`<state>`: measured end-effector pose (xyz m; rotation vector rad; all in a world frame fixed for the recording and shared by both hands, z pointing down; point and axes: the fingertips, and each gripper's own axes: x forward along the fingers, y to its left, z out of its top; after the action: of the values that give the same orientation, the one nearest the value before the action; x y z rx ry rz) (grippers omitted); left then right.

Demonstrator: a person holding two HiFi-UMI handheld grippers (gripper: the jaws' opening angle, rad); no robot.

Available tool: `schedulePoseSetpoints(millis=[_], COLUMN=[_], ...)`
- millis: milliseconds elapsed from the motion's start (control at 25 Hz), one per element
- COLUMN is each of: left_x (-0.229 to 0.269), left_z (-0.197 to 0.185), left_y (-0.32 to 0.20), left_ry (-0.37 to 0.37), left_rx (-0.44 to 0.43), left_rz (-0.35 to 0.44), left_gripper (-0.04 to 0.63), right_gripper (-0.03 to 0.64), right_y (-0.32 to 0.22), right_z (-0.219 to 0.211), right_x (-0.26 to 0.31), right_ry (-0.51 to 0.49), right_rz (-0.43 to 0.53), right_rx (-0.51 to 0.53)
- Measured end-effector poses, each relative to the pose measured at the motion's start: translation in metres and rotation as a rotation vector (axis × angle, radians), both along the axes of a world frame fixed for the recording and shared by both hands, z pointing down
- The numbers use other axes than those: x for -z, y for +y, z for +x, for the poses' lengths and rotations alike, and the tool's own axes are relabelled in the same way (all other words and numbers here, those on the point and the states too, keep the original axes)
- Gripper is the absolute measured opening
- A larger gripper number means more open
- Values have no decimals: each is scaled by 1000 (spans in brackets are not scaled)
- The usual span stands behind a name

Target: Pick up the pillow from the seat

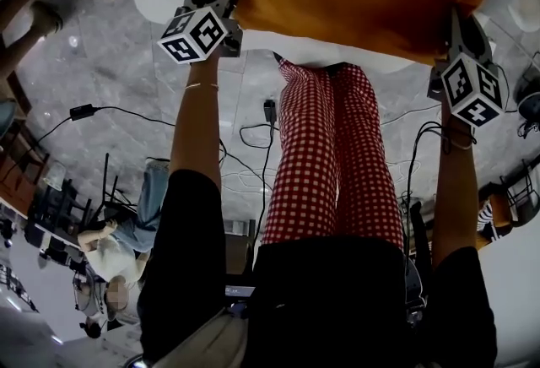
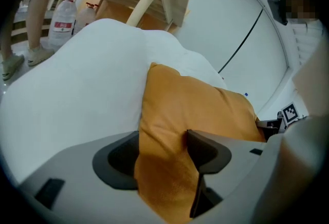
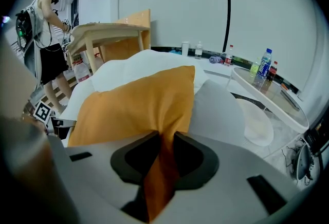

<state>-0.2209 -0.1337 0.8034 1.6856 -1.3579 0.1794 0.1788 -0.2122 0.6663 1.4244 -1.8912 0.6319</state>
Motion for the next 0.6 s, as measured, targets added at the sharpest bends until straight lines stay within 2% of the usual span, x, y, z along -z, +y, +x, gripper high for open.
schedulePoseSetpoints(millis=[280, 400, 600], left_x=[0, 0, 2], left_z=[0, 5, 9], left_y=[0, 0, 3], left_ry=[13, 40, 59], left_rx=[38, 29, 27], left_rz=[21, 22, -19], left_gripper=[275, 215, 128], right_gripper=[95, 95, 95], right_y=[1, 1, 4], right_z=[-1, 0, 1], right_x=[1, 0, -1], right_ry=[-10, -14, -22], right_rz=[-1, 0, -4], right_rx=[2, -1, -6])
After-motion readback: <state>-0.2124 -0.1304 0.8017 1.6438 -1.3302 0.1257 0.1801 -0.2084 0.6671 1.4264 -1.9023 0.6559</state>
